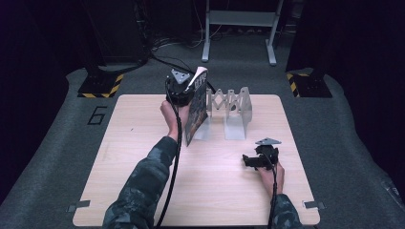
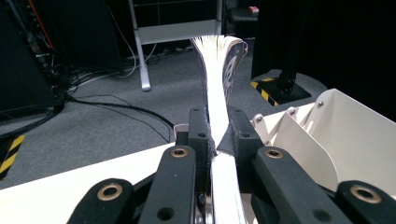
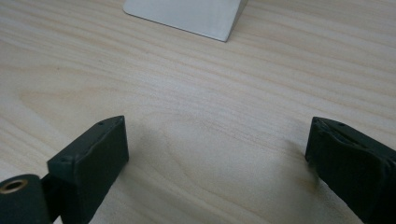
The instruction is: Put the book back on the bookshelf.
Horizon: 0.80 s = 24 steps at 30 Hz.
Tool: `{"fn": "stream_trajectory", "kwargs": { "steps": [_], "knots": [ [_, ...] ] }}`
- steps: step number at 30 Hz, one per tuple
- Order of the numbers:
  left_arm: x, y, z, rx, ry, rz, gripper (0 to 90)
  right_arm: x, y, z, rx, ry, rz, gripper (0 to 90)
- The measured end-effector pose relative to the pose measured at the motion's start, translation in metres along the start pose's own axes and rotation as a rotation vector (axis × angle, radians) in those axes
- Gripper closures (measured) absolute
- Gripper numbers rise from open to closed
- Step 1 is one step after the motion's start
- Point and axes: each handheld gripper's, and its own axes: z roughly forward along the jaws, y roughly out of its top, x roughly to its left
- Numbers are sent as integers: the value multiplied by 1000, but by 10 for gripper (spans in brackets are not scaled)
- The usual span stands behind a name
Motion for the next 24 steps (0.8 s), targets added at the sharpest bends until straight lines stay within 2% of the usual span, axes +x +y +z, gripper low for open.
{"fn": "stream_trajectory", "kwargs": {
  "steps": [1, 4, 6, 9, 13, 16, 18, 24],
  "knots": [
    [2, -1, 1, -7, 2, -16, 822, 0, 0, 0, -1, 1, -1, 64],
    [8, -2, 1, -11, 15, -22, 799, 0, 0, 0, -5, 0, 2, 64],
    [10, -2, 1, 21, 6, -25, 692, 1, 0, 0, -8, -3, 7, 65],
    [12, -2, -1, 67, -9, 21, 550, 1, 0, 0, -8, -4, 8, 66],
    [14, -7, -11, 49, -49, 37, 414, 1, 0, 0, -7, 0, 6, 67],
    [15, -12, -17, 34, -77, 44, 336, 1, 0, 0, -4, -8, 9, 68],
    [14, -16, -23, 31, -81, 63, 287, 1, 0, 1, -10, -9, 9, 69],
    [17, -34, -36, 40, -94, 79, 179, 1, 0, 0, -8, -6, 8, 71]
  ]
}}
